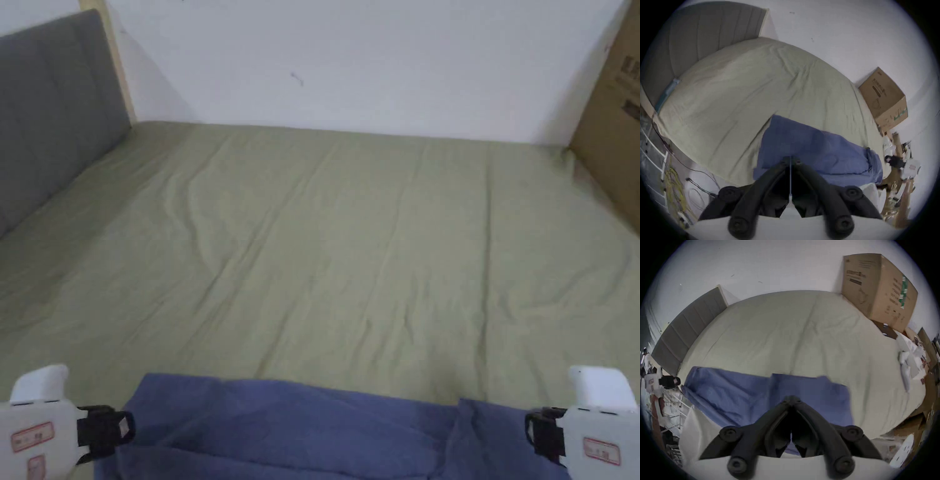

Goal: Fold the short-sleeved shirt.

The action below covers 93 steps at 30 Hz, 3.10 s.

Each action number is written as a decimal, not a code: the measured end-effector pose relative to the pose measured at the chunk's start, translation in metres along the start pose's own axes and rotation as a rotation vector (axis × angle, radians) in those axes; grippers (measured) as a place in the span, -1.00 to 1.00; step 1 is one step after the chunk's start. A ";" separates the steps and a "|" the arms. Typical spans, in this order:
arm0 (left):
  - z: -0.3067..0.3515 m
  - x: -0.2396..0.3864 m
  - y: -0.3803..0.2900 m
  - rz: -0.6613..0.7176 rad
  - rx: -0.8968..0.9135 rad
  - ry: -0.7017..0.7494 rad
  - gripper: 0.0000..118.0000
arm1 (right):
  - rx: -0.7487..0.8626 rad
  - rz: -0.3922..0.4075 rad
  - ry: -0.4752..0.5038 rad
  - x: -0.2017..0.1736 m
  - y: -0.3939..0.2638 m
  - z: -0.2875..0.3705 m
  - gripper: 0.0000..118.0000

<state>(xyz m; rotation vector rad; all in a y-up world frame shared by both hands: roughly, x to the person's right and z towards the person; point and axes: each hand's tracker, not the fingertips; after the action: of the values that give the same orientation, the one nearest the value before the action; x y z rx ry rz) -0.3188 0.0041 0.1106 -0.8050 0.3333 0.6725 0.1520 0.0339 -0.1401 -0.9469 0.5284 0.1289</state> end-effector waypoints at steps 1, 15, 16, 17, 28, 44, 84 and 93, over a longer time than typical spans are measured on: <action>0.000 -0.008 -0.001 0.043 0.026 -0.035 -0.73 | -0.015 -0.008 0.032 -0.011 0.002 -0.007 -1.00; -0.076 -0.084 -0.001 0.461 -0.074 -0.361 0.89 | -0.107 0.066 0.165 -0.085 0.014 -0.063 -1.00; -0.083 -0.082 -0.003 0.469 -0.070 -0.378 0.86 | -0.115 0.059 0.168 -0.086 0.014 -0.066 -1.00; -0.086 -0.084 -0.001 0.415 -0.059 -0.311 0.72 | -0.122 0.052 0.169 -0.086 0.014 -0.068 -1.00; -0.072 -0.101 0.023 0.384 -0.119 -0.298 -0.93 | -0.183 0.016 0.180 -0.085 0.010 -0.083 -1.00; 0.003 -0.115 0.073 0.305 0.028 -0.129 -0.93 | -0.150 -0.076 0.169 -0.069 0.009 -0.067 -1.00; -0.120 0.140 -0.026 -0.066 -0.238 -0.246 -0.98 | -0.058 -0.312 0.155 0.029 -0.028 -0.019 -1.00; -0.140 0.201 -0.063 -0.263 -0.324 -0.291 -0.98 | -0.065 -0.320 0.163 0.034 -0.033 -0.020 -1.00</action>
<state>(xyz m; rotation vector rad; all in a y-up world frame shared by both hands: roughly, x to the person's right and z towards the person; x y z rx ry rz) -0.1299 -0.0477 -0.0498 -1.0218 -0.1500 0.5916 0.1852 -0.0053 -0.1420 -1.0995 0.5183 -0.2220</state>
